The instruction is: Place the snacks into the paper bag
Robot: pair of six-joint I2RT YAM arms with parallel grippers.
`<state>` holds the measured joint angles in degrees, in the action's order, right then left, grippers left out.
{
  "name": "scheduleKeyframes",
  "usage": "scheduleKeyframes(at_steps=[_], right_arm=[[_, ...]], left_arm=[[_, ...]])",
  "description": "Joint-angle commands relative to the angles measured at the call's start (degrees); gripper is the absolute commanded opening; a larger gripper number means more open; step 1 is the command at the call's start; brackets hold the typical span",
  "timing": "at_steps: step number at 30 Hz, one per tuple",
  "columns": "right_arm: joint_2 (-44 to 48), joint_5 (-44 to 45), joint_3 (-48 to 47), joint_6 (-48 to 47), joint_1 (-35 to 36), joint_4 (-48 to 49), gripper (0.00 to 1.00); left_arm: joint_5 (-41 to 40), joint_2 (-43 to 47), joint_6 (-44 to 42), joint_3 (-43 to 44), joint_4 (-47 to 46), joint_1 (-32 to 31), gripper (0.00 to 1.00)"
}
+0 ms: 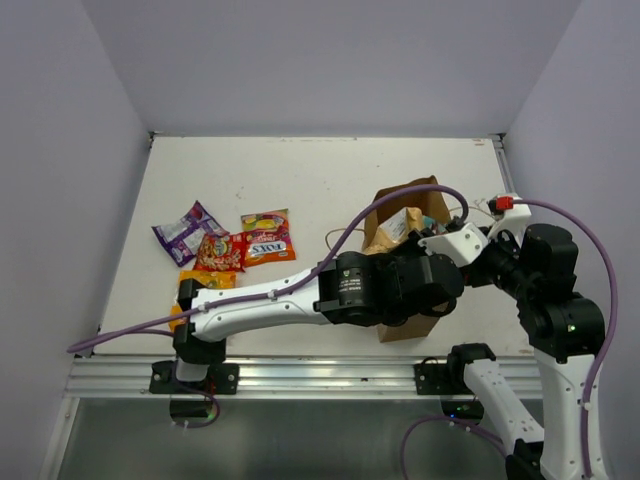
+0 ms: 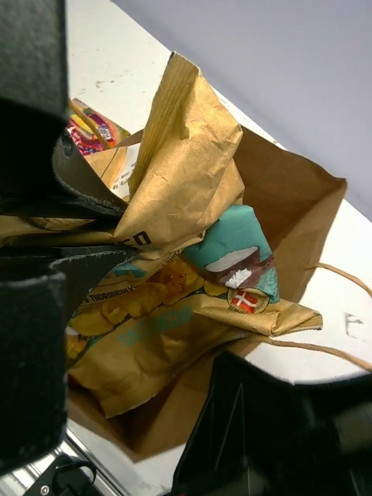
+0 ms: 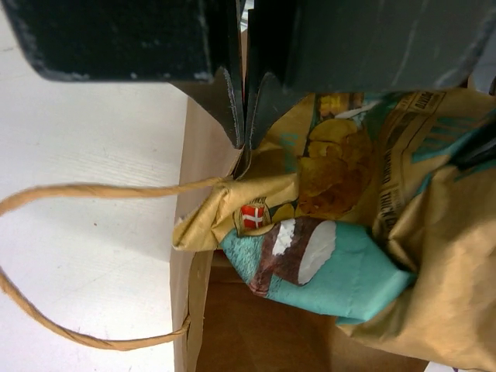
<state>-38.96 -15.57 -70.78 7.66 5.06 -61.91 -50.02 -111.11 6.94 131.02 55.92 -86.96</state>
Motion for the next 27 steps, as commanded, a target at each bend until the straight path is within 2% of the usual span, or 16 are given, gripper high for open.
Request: scheduleKeyframes(at_steps=[1, 5, 10, 14, 17, 18, 19, 22, 23, 25, 26, 27], right_arm=[[0.3, -1.6, -0.6, -0.6, 0.6, 1.9, 0.0], [0.5, -1.5, -0.7, -0.6, 0.6, 1.8, 0.0], [0.6, -1.6, -0.7, -0.6, 0.7, 1.7, 0.0], [0.5, -1.4, -0.3, -0.7, 0.9, 2.0, 0.0], [0.5, -1.3, -0.5, -0.7, 1.1, 2.0, 0.0], [0.4, -1.3, -0.5, -0.7, 1.2, 1.9, 0.0], [0.6, -1.2, -0.5, -0.7, 1.2, 1.9, 0.0], [0.6, -1.0, -0.1, -0.7, 1.5, 1.9, 0.0], [0.6, -1.0, -0.1, -0.7, 1.5, 2.0, 0.0], [0.6, -1.0, -0.2, -0.7, 1.6, 1.9, 0.0], [0.6, -1.0, -0.2, -0.7, 1.6, 1.9, 0.0], [0.6, -0.9, -0.3, -0.7, 1.6, 1.9, 0.0]], left_arm=[[7.0, -1.3, 4.6, -3.5, 3.4, 1.8, 0.15], [9.3, -1.9, 3.7, -4.5, -0.4, 2.1, 0.17], [11.2, -4.3, 2.4, -1.4, -2.6, 4.0, 0.2], [10.5, -2.9, 0.0, -2.0, -11.2, 4.1, 0.44], [10.5, 1.1, -2.7, -5.5, -21.1, 4.1, 0.79], [10.2, 2.2, -3.2, -6.9, -23.3, 4.0, 0.85], [9.6, 3.3, -3.7, -7.7, -25.5, 4.0, 0.97], [5.5, 9.6, -9.6, -13.0, -37.8, 2.8, 1.0], [3.5, 14.1, -13.5, -15.1, -46.3, 2.3, 1.0], [3.0, 19.1, -16.9, -22.6, -55.0, 1.4, 1.0], [3.0, 24.1, -19.2, -24.9, -64.2, 1.4, 1.0], [2.9, 26.8, -20.8, -29.7, -68.2, 1.4, 1.0]])
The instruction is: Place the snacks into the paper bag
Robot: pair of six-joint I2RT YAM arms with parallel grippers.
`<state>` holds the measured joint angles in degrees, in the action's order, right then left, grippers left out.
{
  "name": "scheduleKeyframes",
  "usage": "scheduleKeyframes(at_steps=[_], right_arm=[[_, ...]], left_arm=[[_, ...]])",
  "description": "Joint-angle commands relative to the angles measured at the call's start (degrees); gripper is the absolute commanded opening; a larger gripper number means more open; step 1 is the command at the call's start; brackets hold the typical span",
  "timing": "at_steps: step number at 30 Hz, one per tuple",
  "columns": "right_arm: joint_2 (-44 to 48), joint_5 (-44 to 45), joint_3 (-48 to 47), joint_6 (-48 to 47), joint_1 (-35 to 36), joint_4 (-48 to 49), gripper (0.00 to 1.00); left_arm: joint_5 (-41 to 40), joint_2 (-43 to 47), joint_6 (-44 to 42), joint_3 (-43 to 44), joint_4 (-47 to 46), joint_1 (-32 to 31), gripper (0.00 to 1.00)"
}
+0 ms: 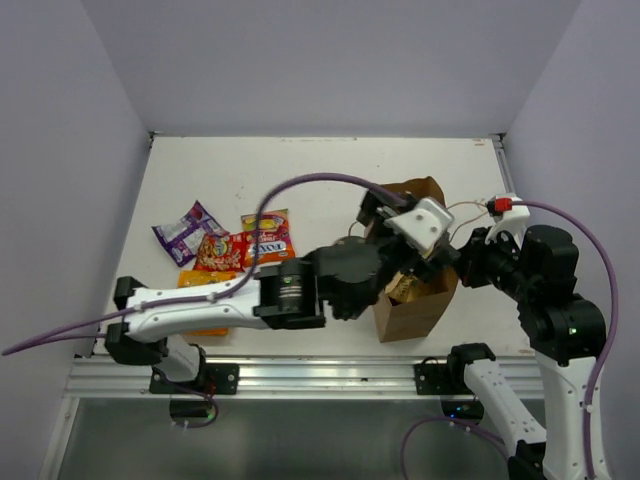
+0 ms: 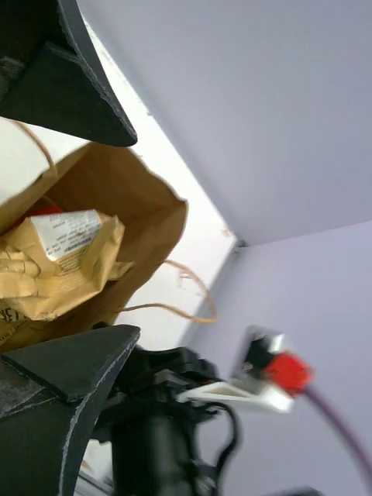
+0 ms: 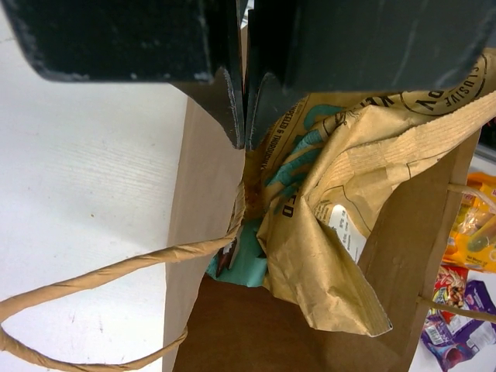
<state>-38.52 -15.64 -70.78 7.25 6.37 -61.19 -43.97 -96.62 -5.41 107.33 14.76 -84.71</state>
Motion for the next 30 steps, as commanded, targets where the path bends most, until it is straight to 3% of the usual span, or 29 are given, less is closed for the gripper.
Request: scheduleKeyframes(at_steps=[1, 4, 5, 7, 8, 10, 11, 13, 15, 16, 18, 20, 22, 23, 30], right_arm=[[0.0, -0.8, -0.3, -0.3, 0.3, 1.1, 0.0], [0.0, -0.6, -0.5, -0.3, 0.5, 1.0, 0.0], [0.0, -0.5, -0.7, -0.4, 0.4, 0.8, 0.0], [0.0, -0.4, -1.1, -0.3, 0.5, 0.7, 0.0], [0.1, -0.4, -1.2, -0.5, 0.5, 0.5, 0.0], [-0.1, -0.2, -1.7, -0.4, 0.5, 0.6, 0.0], [-0.1, -0.2, -1.8, -0.6, 0.5, 0.5, 0.0], [-0.6, -0.4, -2.1, -0.7, 0.5, 0.5, 0.0], [-1.0, -0.8, -2.4, -0.7, 0.5, 0.5, 0.0], [-0.9, -0.9, -2.4, -0.7, 0.6, 0.5, 0.0], [-0.8, -1.0, -2.3, -0.7, 0.6, 0.5, 0.0], [-0.2, -0.9, -2.4, -0.7, 0.6, 0.3, 0.0], [0.3, -0.8, -2.3, -0.5, 0.6, 0.2, 0.0], [0.3, -0.8, -2.1, -0.6, 0.6, 0.2, 0.0], [-0.1, -0.6, -2.0, -0.7, 0.9, 0.3, 0.0]], left_arm=[[-3.1, 14.7, -9.9, -8.3, -30.4, -1.0, 1.0], [-9.5, 23.9, -17.6, -17.5, -42.2, -0.9, 1.0], [-17.2, 27.9, -22.5, -19.9, -47.1, -0.8, 1.0], [-24.2, 32.1, -24.2, -28.2, -48.7, 2.8, 1.0], [-29.3, 36.9, -18.0, -34.6, -43.9, 5.8, 1.0], [-29.2, 41.8, -3.8, -39.1, -29.2, 16.0, 1.0], [-25.2, 45.4, 10.0, -42.3, -15.2, 19.3, 1.0], [-19.5, 46.2, 17.2, -44.8, -2.4, 26.9, 1.0], [-14.6, 44.3, 21.2, -47.6, 0.9, 32.5, 1.0], [-7.6, 41.9, 22.9, -48.4, 2.5, 34.3, 1.0], [1.6, 39.4, 24.1, -50.6, 2.0, 42.3, 1.0], [16.3, 36.3, 24.7, -53.3, -1.9, 48.9, 1.0], [26.4, 32.3, 24.7, -54.8, -6.1, 59.1, 1.0], [27.9, 30.9, 24.1, -54.9, -7.2, 63.7, 1.0], [36.1, 20.2, 21.5, -53.7, -12.7, 70.3, 1.0]])
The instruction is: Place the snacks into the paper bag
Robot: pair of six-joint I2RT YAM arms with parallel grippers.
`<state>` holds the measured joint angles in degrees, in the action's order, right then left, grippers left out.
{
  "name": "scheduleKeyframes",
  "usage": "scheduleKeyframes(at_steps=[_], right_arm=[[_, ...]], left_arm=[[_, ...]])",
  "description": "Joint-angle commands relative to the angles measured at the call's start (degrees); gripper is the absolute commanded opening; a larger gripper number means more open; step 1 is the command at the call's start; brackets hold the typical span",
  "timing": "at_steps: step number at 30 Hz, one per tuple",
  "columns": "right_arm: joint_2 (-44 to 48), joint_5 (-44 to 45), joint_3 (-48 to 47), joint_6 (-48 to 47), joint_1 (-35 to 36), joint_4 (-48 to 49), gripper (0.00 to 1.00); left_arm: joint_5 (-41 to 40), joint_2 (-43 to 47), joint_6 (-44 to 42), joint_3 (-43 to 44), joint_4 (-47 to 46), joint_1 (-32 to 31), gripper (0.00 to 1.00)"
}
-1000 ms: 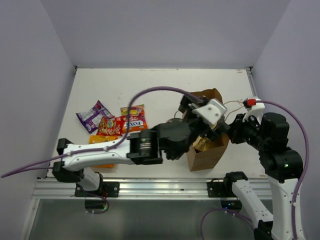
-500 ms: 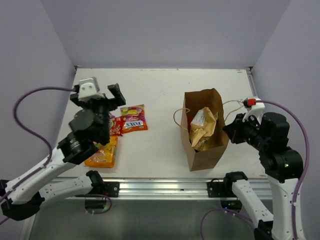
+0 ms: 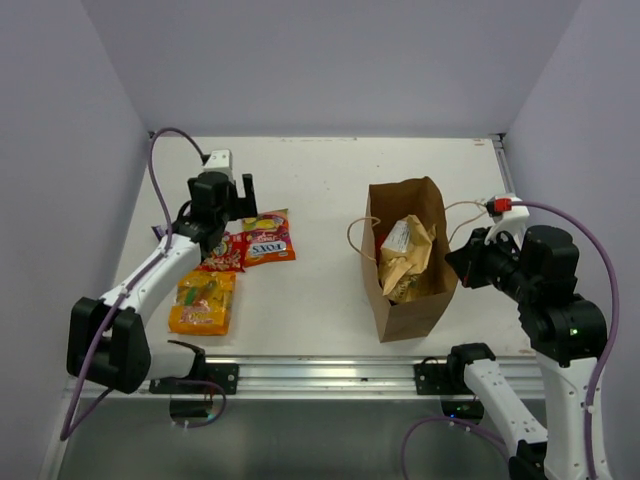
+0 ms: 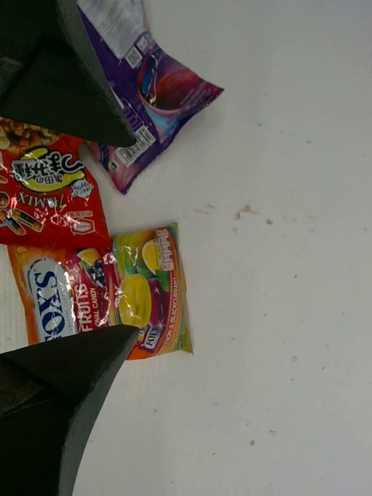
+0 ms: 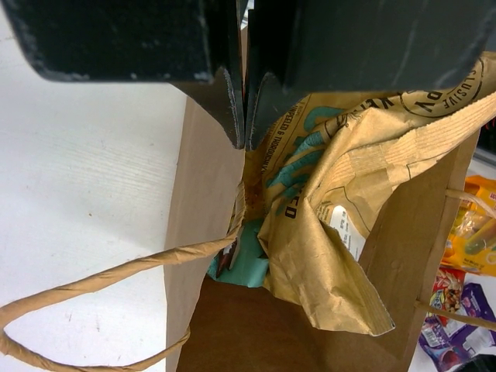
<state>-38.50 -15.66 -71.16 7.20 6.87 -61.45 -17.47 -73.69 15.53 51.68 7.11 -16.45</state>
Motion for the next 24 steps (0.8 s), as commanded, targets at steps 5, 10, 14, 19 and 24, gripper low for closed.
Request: scheduleKeyframes(at_steps=[5, 10, 14, 19, 24], right_arm=[[0.1, -0.3, -1.5, -0.6, 0.4, 0.5, 0.0], [0.1, -0.3, -1.5, -0.7, 0.4, 0.5, 0.0], [0.1, -0.3, -1.8, -0.7, 0.4, 0.5, 0.0], [0.1, -0.4, -2.1, -0.7, 0.4, 0.3, 0.0], [0.1, -0.7, -2.4, -0.7, 0.4, 0.1, 0.0]], left_arm=[[16.9, -9.6, 2.7, -0.3, -9.9, 4.1, 1.0], [17.1, -13.7, 4.2, -3.1, -11.6, 4.1, 1.0], [17.2, -15.3, 5.3, -3.8, -10.6, 4.0, 1.0], [15.1, -16.5, 5.7, -4.5, -7.6, 3.4, 1.0], [15.2, -20.3, 6.0, -4.4, -7.6, 2.6, 1.0]])
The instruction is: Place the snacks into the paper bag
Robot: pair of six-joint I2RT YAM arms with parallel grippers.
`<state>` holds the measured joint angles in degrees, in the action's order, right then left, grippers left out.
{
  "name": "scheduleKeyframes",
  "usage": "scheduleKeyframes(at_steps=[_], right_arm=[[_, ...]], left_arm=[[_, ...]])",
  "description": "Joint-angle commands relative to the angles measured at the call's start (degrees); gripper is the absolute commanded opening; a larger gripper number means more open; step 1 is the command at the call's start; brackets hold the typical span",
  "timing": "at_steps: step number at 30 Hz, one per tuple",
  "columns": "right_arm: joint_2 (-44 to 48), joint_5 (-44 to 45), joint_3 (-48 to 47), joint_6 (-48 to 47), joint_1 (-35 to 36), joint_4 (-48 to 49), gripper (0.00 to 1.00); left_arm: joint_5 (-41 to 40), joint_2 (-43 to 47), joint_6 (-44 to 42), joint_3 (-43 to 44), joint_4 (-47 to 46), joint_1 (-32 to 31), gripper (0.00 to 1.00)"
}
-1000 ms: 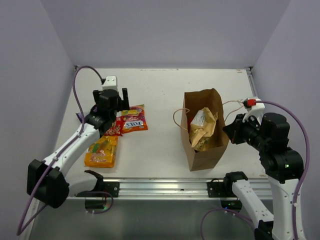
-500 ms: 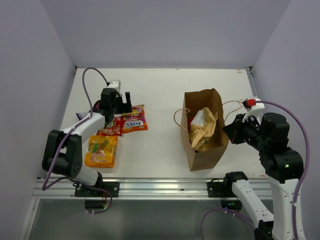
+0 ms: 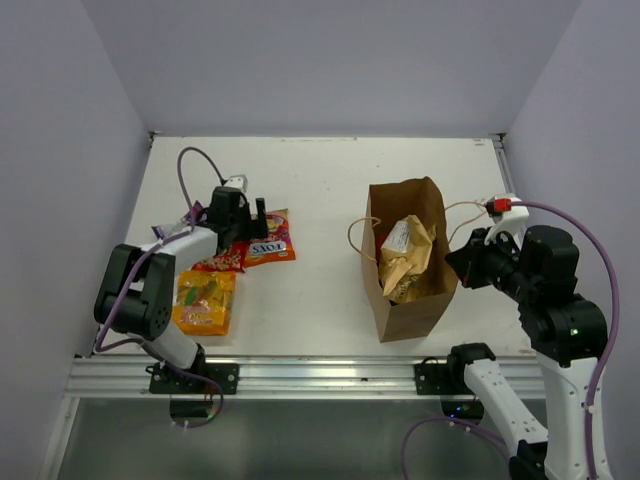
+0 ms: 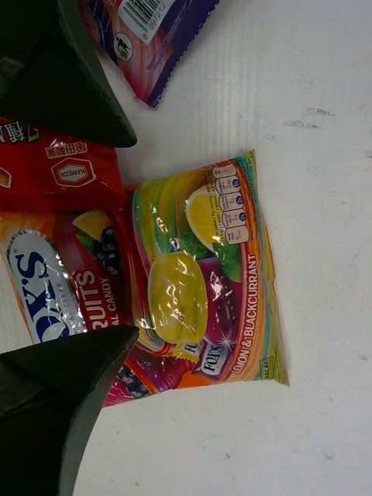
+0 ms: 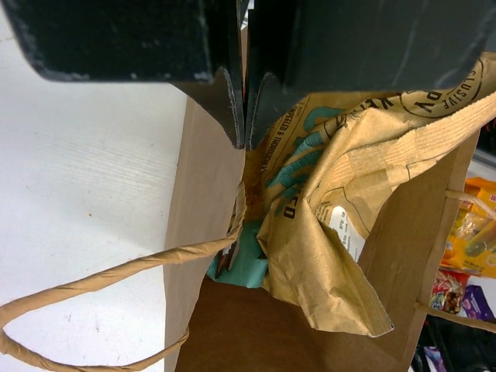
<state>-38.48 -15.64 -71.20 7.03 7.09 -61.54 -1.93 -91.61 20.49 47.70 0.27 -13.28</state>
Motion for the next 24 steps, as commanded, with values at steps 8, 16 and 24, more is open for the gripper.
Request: scheduleKeyframes(at_steps=[8, 16, 24], right_arm=[[0.2, -0.4, -2.7, -0.5, 0.2, -0.1, 0.0], [-0.1, -0.5, -2.4, -0.5, 0.2, -0.1, 0.0], [-0.6, -0.9, -2.5, -0.5, 0.3, -0.1, 0.0]], left_arm=[[-1.6, -5.9, 1.9, -0.9, -1.0, -1.7, 0.59], [-3.7, 1.8, 2.5, 1.1, 3.1, -3.6, 0.13], [-6.1, 22.0, 1.2, 22.0, 10.9, -13.0, 0.24]])
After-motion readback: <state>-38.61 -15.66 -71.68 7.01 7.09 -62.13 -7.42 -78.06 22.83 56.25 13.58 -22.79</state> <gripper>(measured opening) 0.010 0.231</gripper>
